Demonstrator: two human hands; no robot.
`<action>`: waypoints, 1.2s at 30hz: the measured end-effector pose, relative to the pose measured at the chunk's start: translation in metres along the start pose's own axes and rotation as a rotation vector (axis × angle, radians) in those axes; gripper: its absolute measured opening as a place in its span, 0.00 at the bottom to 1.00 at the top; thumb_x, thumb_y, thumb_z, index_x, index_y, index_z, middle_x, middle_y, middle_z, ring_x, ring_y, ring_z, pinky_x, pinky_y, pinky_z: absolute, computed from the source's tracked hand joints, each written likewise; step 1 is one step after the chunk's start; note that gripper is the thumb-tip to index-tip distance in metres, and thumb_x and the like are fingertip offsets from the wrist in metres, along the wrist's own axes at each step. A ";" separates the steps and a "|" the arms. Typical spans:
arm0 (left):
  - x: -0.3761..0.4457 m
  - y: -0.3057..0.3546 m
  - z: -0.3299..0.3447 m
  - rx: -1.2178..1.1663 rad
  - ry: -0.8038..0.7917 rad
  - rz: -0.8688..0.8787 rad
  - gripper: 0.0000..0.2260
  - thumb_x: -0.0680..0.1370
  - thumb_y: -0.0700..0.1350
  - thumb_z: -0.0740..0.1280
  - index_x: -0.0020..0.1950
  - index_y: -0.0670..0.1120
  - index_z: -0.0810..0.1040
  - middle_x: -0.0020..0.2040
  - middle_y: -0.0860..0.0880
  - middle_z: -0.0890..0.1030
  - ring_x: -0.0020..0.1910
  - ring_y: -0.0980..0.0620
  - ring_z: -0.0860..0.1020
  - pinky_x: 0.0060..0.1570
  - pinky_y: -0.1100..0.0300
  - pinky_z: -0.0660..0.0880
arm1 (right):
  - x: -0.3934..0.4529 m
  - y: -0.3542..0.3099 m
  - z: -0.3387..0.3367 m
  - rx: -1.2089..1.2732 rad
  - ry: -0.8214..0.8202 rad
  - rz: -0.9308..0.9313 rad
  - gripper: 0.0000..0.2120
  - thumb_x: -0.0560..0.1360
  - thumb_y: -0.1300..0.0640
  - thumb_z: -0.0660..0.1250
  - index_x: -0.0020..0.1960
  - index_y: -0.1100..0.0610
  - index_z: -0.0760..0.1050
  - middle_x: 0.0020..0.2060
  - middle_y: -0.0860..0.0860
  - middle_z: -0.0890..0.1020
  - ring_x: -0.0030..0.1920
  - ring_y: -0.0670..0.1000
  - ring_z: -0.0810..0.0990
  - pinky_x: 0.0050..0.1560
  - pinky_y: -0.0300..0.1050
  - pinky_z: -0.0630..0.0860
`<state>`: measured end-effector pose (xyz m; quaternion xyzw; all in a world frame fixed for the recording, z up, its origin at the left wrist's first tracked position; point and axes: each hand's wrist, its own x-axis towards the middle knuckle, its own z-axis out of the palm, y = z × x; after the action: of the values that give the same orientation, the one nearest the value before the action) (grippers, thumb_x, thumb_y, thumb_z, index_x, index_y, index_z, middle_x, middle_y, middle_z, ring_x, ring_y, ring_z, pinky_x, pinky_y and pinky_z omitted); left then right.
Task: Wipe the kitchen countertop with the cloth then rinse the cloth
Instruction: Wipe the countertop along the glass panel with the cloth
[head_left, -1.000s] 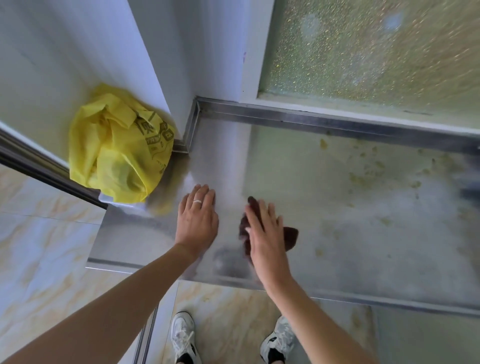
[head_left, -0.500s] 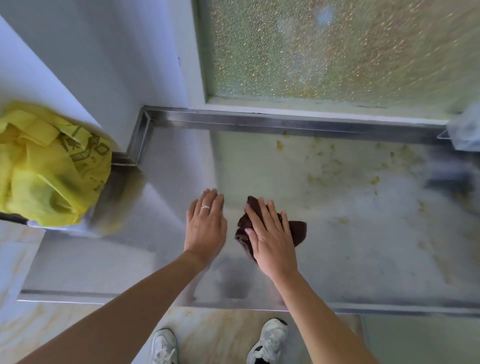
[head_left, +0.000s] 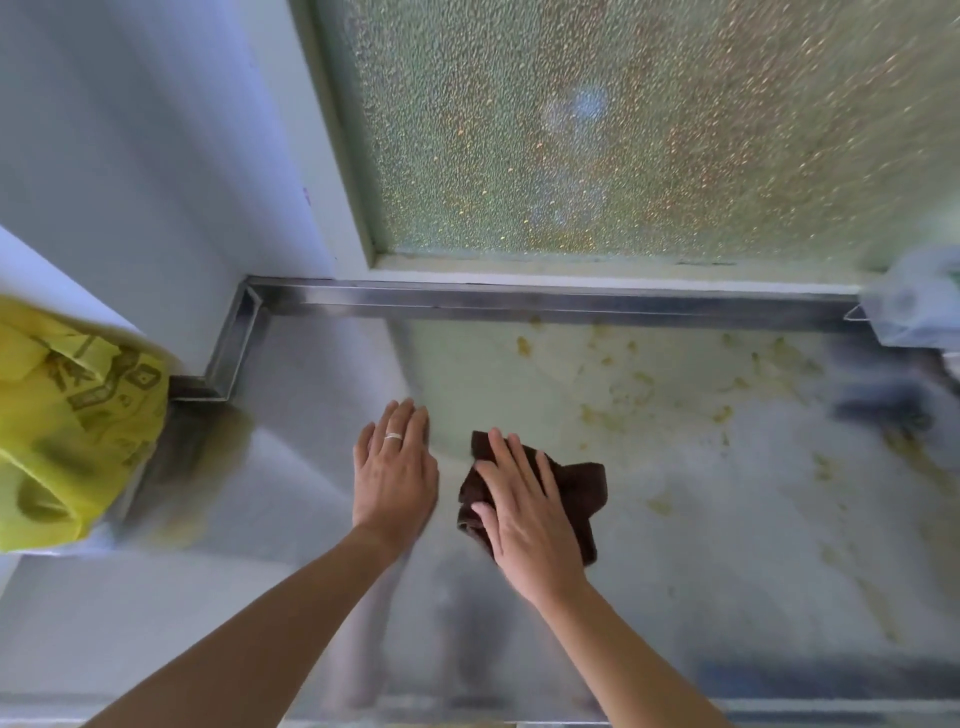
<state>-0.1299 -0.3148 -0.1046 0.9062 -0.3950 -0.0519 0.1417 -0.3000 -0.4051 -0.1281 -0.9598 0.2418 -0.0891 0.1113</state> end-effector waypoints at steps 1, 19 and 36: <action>0.006 0.000 0.001 0.010 -0.011 -0.009 0.23 0.81 0.43 0.56 0.77 0.46 0.67 0.78 0.46 0.67 0.80 0.46 0.60 0.78 0.45 0.58 | 0.006 0.001 0.004 0.026 0.005 0.028 0.19 0.86 0.49 0.57 0.73 0.55 0.68 0.82 0.55 0.56 0.82 0.55 0.53 0.79 0.59 0.58; 0.037 0.002 0.013 0.082 0.004 -0.008 0.24 0.78 0.45 0.58 0.75 0.45 0.69 0.77 0.45 0.69 0.79 0.43 0.60 0.76 0.44 0.58 | 0.172 0.037 0.023 0.068 0.120 0.245 0.14 0.85 0.52 0.55 0.68 0.54 0.70 0.79 0.53 0.66 0.81 0.55 0.60 0.79 0.57 0.58; 0.041 0.035 0.004 -0.018 0.072 0.056 0.18 0.76 0.44 0.57 0.64 0.45 0.76 0.67 0.46 0.78 0.73 0.42 0.70 0.72 0.39 0.65 | 0.111 0.159 -0.035 0.176 0.272 0.630 0.13 0.85 0.56 0.54 0.66 0.60 0.70 0.74 0.60 0.71 0.77 0.63 0.64 0.76 0.64 0.63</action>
<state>-0.1273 -0.3687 -0.0974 0.8948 -0.4143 -0.0188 0.1654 -0.2819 -0.6009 -0.1226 -0.8042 0.5300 -0.1979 0.1822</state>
